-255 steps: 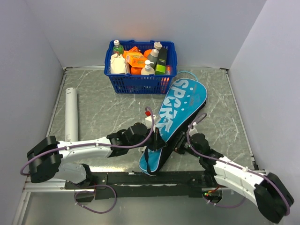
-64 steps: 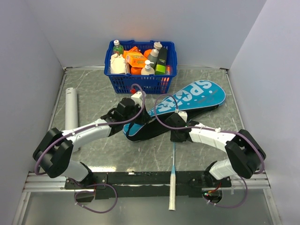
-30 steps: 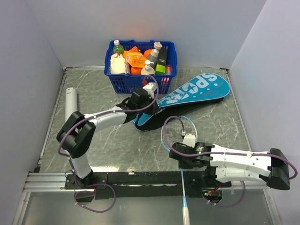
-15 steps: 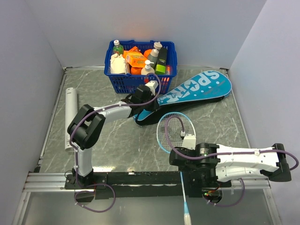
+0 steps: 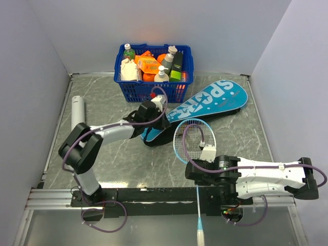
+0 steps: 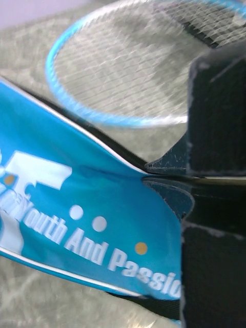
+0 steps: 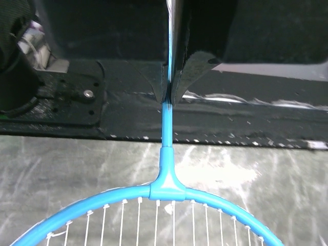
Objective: Pack up the badminton gear
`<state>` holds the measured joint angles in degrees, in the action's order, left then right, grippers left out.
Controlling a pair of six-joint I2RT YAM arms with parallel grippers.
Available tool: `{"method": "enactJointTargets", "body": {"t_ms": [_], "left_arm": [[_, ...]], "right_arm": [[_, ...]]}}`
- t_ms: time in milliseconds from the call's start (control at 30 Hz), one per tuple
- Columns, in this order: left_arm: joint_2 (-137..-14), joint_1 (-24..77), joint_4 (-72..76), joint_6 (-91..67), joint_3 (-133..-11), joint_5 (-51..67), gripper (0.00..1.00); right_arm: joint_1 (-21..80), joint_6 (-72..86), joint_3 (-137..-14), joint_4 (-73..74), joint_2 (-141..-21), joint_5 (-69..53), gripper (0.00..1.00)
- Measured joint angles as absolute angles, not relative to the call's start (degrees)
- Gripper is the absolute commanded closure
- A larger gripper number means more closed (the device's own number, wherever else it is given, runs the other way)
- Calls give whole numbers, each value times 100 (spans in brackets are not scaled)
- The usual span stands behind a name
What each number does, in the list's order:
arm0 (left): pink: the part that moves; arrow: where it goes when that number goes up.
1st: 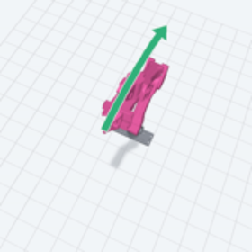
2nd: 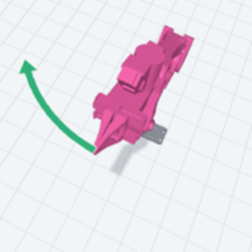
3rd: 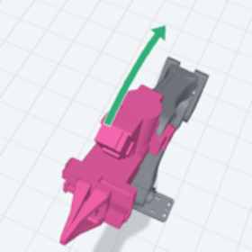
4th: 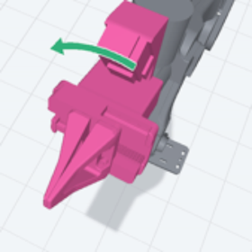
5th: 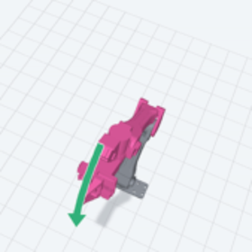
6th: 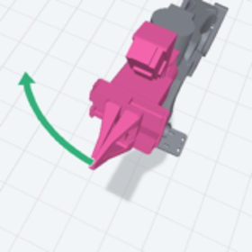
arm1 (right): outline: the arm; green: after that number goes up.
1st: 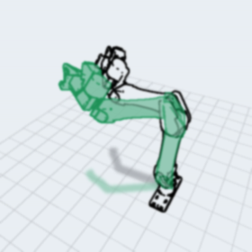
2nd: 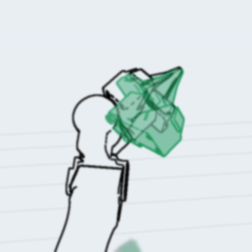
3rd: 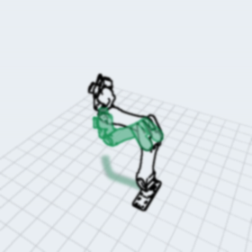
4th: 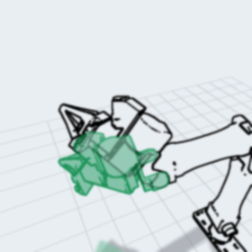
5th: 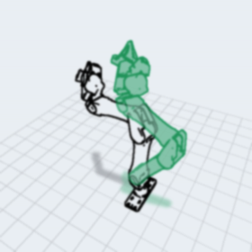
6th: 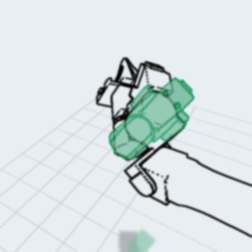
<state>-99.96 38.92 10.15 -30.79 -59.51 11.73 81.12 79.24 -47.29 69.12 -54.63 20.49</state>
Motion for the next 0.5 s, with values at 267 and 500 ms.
{"method": "enactJointTargets", "body": {"t_ms": [267,500], "left_arm": [[-9371,4233,1317,-3177,-5369,1129,99],[-9312,4237,1341,-3218,-5240,1024,99]], "right_arm": [[7913,7690,-4611,6460,-5551,1887,100],[7935,7596,-4569,6233,-5701,1739,100]]}}
